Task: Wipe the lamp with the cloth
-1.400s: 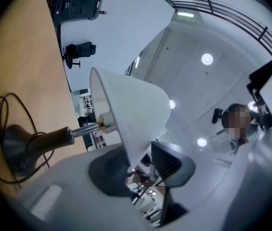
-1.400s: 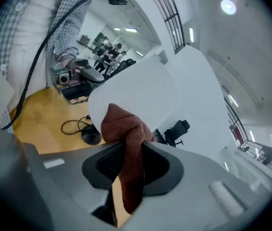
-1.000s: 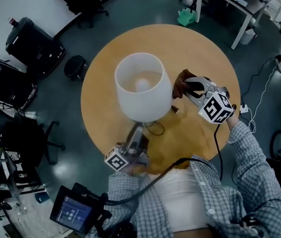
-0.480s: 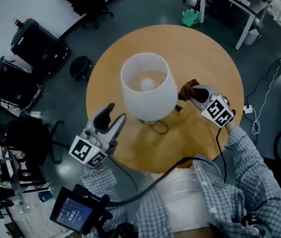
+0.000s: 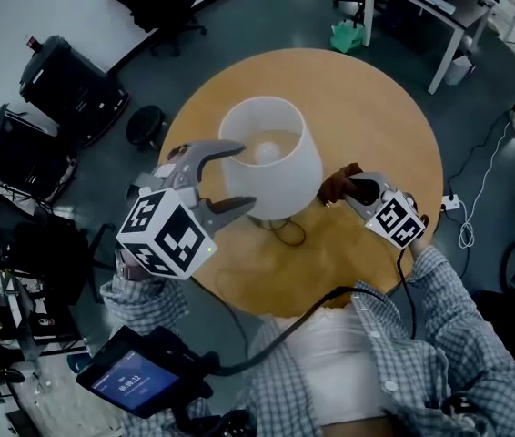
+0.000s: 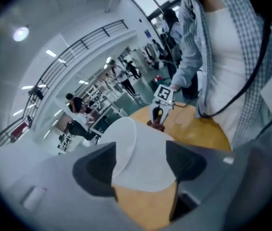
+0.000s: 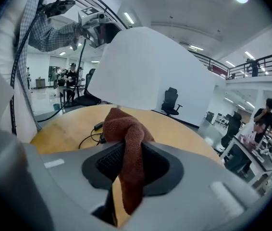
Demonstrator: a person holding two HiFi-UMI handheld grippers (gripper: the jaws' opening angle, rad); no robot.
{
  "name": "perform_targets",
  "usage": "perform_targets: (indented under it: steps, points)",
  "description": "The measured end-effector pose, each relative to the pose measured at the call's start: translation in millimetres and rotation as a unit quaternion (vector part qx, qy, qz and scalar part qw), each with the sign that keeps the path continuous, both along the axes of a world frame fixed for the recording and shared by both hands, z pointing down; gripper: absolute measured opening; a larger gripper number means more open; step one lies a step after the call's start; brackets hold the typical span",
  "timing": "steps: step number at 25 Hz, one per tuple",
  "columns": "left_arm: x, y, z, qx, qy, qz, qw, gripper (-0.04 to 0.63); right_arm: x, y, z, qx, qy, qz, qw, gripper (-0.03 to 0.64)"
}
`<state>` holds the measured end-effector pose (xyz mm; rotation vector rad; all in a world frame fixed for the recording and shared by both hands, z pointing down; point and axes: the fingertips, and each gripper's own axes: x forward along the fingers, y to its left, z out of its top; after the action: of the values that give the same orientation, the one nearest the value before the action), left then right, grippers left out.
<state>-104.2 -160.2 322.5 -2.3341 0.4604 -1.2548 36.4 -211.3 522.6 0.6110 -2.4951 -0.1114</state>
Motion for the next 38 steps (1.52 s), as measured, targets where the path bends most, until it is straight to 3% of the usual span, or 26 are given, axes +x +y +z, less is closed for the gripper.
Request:
perform_targets:
  steps: [4,6,9,12,18,21,25,33,38]
  points:
    - [6.7,-4.0,15.5,-0.009,-0.119,0.036,0.9921,0.321,0.6,15.6,4.1,-0.012,-0.008,0.005,1.0,0.097]
    - [9.0,-8.2,20.5,-0.015,-0.145,0.045,0.9882,0.319,2.4,18.9,5.5,-0.02,-0.013,0.011,1.0,0.097]
    - [9.7,-15.7,29.2,-0.024,-0.157,0.059,0.9855,0.313,7.7,18.1,9.2,-0.03,-0.015,0.02,0.999,0.097]
    - [7.9,-22.1,32.3,-0.022,-0.142,0.079,0.9864,0.201,14.6,19.6,13.6,-0.037,-0.014,0.028,0.999,0.097]
    - [-9.2,-38.6,25.8,-0.032,-0.08,0.051,0.995,0.196,25.8,24.3,26.5,-0.062,-0.037,0.061,0.996,0.097]
    - [-21.6,-49.5,23.6,-0.037,-0.055,0.028,0.9974,0.199,15.0,22.7,24.0,-0.052,-0.038,0.063,0.996,0.097]
    - [-41.7,-68.5,22.4,-0.047,-0.019,0.001,0.9987,0.201,-23.6,15.3,8.9,0.006,-0.002,0.023,1.0,0.095]
    - [-75.6,-90.3,19.6,-0.069,0.039,-0.046,0.9958,0.202,-129.5,-5.2,-20.1,0.074,0.002,-0.057,0.996,0.095]
    - [-79.2,-94.4,17.4,-0.069,0.062,-0.057,0.9941,0.204,-168.5,-29.2,-38.9,0.08,-0.037,-0.042,0.995,0.095]
